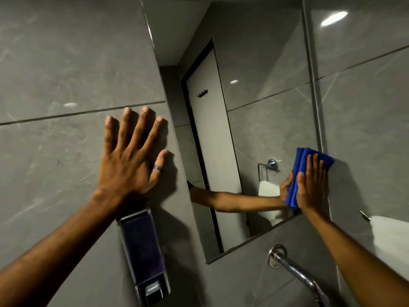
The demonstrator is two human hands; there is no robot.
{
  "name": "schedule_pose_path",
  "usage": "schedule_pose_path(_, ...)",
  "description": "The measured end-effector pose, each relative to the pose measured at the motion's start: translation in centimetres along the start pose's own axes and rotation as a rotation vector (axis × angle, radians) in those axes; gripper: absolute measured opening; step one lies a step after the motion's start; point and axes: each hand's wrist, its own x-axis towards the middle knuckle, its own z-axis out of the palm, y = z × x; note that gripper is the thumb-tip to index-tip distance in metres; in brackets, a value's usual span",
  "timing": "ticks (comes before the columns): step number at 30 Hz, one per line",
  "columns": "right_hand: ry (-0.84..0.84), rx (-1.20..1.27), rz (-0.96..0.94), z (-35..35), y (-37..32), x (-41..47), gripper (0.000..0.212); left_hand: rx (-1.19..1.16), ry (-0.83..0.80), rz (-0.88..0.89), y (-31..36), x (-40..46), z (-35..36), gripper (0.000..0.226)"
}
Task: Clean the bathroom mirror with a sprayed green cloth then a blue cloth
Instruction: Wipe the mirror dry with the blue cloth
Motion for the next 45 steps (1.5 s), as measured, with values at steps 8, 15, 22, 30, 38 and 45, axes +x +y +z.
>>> schedule_pose_path(8, -0.011, -0.008, -0.257, 2.1, -6.7, -1.9, 0.066, -0.002, -0.001, -0.018, 0.6, 0.1, -0.1, 0.078)
schedule_pose_path(15, -0.109, -0.064, -0.743, 6.5, -22.0, -11.1, 0.062, -0.039, -0.038, -0.032, 0.7, 0.2, -0.9, 0.077)
schedule_pose_path(22, -0.067, -0.023, -0.706, 5.0, -21.5, -6.1, 0.061, -0.076, -0.044, -0.012, -2.1, 5.5, -2.7, 0.075)
schedule_pose_path(30, -0.033, -0.002, -0.279, -1.6, -7.1, 9.4, 0.06, -0.026, 0.024, -0.036, -1.6, 6.8, -2.4, 0.076)
schedule_pose_path(38, -0.002, 0.008, -0.267, -2.0, -11.0, 10.0, 0.062, -0.009, 0.026, -0.031, -1.6, 6.9, -2.6, 0.078)
schedule_pose_path(45, 0.003, -0.027, -0.724, 2.8, -30.9, 2.6, 0.06, -0.057, 0.01, -0.038, -1.4, 6.9, -3.0, 0.075)
